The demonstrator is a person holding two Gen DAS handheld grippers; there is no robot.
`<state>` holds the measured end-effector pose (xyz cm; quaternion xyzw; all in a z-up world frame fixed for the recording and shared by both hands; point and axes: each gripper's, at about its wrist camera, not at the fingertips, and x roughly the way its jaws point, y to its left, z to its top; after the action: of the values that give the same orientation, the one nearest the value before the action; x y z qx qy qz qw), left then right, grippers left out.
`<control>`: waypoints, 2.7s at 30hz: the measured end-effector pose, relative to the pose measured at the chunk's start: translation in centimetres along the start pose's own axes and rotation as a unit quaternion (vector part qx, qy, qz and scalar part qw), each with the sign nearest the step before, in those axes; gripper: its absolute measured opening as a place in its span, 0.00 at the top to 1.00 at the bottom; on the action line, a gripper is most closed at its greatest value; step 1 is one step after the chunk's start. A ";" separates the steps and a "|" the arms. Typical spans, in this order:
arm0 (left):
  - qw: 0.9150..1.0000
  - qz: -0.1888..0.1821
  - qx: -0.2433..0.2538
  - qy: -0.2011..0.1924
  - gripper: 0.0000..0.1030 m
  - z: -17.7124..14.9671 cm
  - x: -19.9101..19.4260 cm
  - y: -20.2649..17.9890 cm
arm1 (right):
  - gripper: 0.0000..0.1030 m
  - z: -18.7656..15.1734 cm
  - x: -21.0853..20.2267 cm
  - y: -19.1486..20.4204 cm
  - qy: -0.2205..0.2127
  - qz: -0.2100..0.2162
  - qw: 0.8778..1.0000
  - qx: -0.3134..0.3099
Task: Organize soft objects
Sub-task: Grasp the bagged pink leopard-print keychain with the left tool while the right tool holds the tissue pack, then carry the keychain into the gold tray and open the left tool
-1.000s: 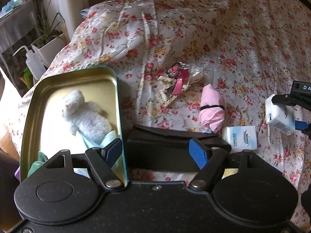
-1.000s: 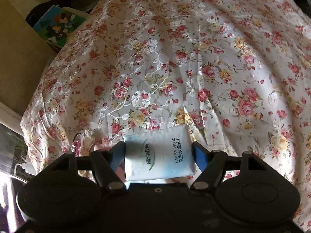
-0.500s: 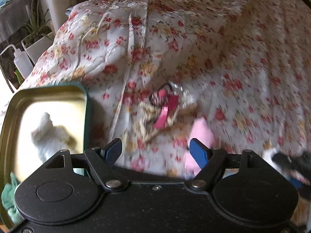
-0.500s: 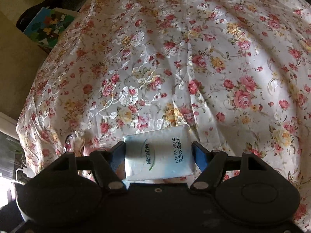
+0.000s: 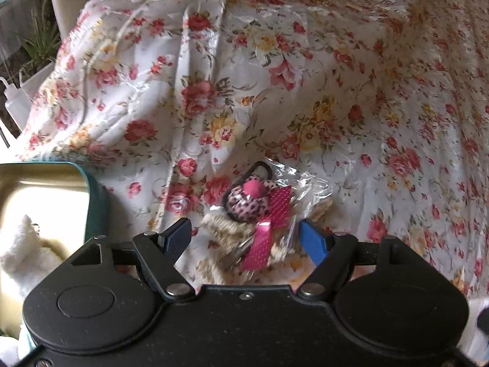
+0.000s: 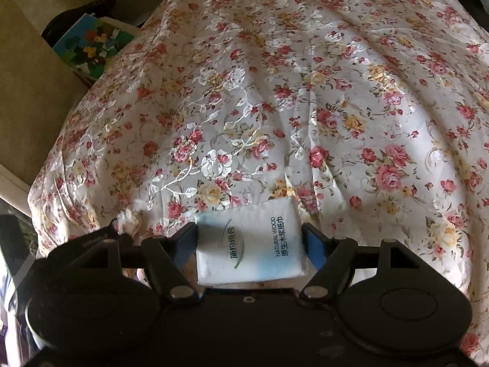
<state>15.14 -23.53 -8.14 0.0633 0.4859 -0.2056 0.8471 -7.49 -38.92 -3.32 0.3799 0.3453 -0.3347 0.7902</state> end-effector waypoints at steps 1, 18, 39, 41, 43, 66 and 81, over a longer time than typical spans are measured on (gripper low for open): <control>1.000 0.000 -0.001 0.003 0.30 0.2 0.4 -0.1 | 0.29 0.0 0.1 0.1 0.002 0.000 1.000 -0.002; 1.000 -0.019 -0.002 -0.017 0.53 0.8 -3.3 -0.4 | 0.29 0.6 1.2 -1.1 0.012 -0.004 1.000 0.014; 0.996 -0.008 -0.069 -0.052 0.53 -5.0 -18.7 10.1 | 0.29 0.3 0.3 -0.9 -0.014 -0.019 1.000 -0.014; 0.995 0.007 -0.082 -0.059 0.53 -5.0 -19.1 11.9 | 0.29 0.1 0.2 -0.6 -0.018 -0.019 0.999 -0.021; 0.994 0.024 -0.087 -0.067 0.53 -5.1 -19.3 13.5 | 0.29 -0.1 0.1 -0.1 -0.020 -0.016 0.999 -0.031; 0.990 0.050 -0.124 -0.053 0.53 -4.7 -16.3 19.2 | 0.29 -6.1 -4.2 9.7 -0.009 0.113 0.978 -0.175; 0.984 0.054 -0.155 -0.071 0.27 -4.3 -16.6 20.2 | 0.29 -13.8 -7.8 16.2 0.029 0.247 0.924 -0.291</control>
<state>12.60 0.88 1.85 -0.0578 0.4467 -0.0858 0.8887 -2.84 -17.52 2.38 0.2163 0.3457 -0.0031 0.9131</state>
